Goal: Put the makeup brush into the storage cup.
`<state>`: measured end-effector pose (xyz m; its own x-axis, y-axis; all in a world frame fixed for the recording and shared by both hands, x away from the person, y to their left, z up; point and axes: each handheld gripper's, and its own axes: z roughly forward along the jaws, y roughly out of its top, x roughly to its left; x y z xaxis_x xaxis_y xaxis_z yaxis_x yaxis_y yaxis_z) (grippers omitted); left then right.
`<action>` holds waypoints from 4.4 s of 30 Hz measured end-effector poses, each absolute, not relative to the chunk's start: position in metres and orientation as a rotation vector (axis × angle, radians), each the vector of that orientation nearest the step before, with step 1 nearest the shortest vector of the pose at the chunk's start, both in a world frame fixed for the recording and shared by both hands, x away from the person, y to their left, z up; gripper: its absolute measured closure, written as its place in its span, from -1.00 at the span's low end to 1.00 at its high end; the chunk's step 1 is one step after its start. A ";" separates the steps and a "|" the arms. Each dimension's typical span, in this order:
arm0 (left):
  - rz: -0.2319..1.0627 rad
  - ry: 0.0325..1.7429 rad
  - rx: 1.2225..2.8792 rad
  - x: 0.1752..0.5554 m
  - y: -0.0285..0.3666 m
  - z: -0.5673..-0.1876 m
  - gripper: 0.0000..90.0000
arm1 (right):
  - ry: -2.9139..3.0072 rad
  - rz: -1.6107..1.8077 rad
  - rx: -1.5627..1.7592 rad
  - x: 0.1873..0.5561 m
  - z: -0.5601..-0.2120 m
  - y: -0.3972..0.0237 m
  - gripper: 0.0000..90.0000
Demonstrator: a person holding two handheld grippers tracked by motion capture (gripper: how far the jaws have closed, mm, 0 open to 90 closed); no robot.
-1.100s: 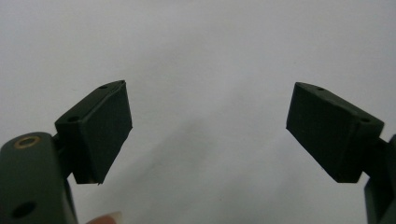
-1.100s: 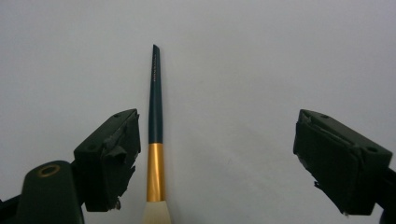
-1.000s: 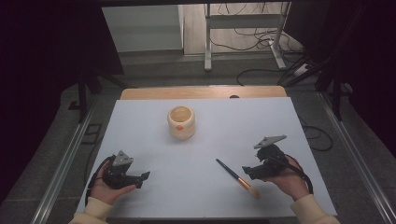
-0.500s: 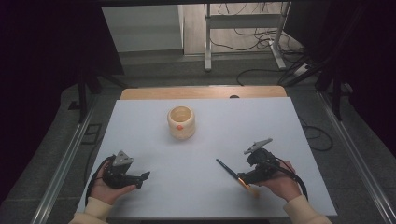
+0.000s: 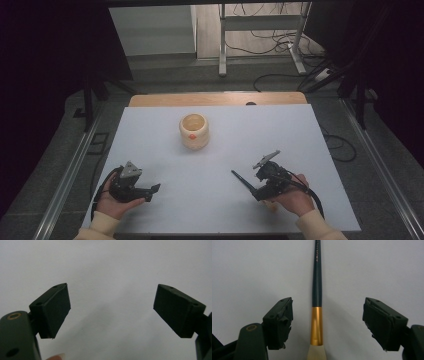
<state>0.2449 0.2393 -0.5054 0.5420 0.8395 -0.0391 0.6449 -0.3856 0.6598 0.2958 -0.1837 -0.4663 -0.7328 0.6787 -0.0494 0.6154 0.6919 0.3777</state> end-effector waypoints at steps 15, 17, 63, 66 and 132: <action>0.390 1.190 2.160 0.245 0.238 -0.506 -0.68 | 2.785 0.321 1.028 0.290 -0.484 -0.174 -0.17; 0.391 1.190 2.160 0.245 0.238 -0.506 -0.68 | 2.791 0.300 1.034 0.290 -0.485 -0.174 -0.10; 0.398 1.194 2.153 0.244 0.239 -0.506 -0.68 | 2.858 0.170 1.114 0.305 -0.491 -0.175 0.73; 0.399 1.196 2.153 0.244 0.239 -0.506 -0.68 | 2.858 0.164 1.098 0.305 -0.491 -0.175 0.73; 0.434 1.197 2.128 0.245 0.238 -0.503 -0.67 | 2.794 0.502 0.840 0.314 -0.419 -0.151 0.73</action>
